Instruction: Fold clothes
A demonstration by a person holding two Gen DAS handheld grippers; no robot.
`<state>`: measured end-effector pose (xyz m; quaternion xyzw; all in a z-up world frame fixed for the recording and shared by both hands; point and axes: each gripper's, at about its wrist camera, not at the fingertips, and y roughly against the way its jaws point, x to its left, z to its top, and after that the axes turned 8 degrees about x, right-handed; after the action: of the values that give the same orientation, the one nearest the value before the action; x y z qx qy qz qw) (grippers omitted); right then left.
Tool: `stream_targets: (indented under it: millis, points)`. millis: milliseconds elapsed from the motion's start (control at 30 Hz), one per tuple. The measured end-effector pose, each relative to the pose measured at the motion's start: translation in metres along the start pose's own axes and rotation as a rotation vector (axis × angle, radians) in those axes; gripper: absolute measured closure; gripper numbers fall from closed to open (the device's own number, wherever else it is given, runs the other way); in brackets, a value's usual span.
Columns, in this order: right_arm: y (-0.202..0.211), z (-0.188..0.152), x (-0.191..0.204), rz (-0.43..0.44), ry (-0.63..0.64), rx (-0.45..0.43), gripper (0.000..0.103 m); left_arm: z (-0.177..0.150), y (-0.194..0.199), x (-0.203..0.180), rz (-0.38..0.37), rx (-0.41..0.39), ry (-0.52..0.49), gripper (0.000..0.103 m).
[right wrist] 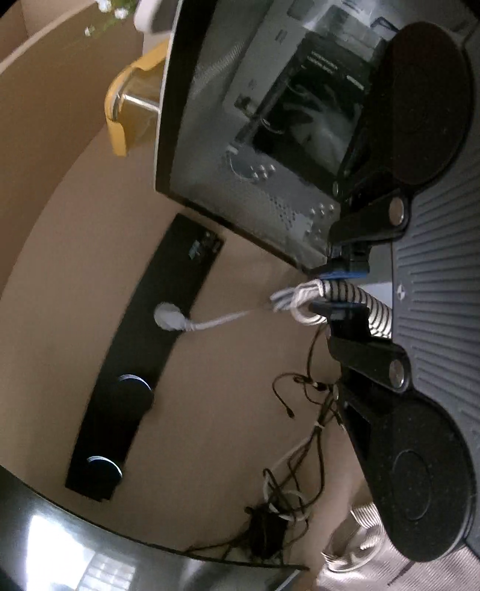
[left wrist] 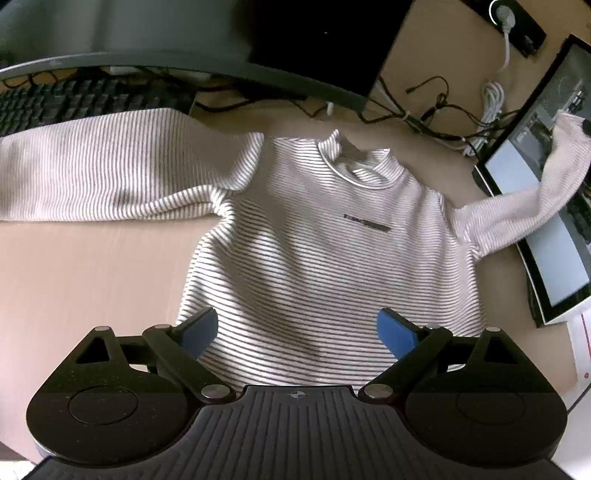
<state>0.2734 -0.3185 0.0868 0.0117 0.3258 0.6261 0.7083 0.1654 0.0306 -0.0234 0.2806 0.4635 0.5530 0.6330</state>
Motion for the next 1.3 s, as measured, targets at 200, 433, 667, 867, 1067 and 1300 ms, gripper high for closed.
stream_targets:
  millis: [200, 433, 667, 867, 1067, 1300]
  points:
    - [-0.031, -0.045, 0.024, 0.076, 0.025, 0.128, 0.092, -0.003, -0.001, -0.010, 0.049, -0.020, 0.038, 0.005]
    - [-0.042, -0.079, 0.044, 0.185, 0.007, 0.204, 0.092, -0.003, -0.019, -0.024, 0.155, -0.042, 0.010, 0.005]
    - [-0.040, -0.093, 0.056, 0.289, -0.052, 0.244, 0.091, 0.005, -0.034, -0.035, 0.194, -0.074, -0.050, 0.005]
    - [-0.030, -0.094, 0.057, 0.347, -0.109, 0.244, 0.074, 0.020, -0.046, -0.049, 0.253, -0.149, -0.137, 0.005]
    - [-0.010, -0.095, 0.071, 0.545, -0.245, 0.279, 0.056, 0.035, -0.075, -0.055, 0.344, -0.272, -0.192, 0.004]
    - [-0.006, -0.106, 0.117, 0.649, -0.201, 0.344, 0.049, 0.022, -0.094, -0.056, 0.417, -0.337, -0.323, 0.000]
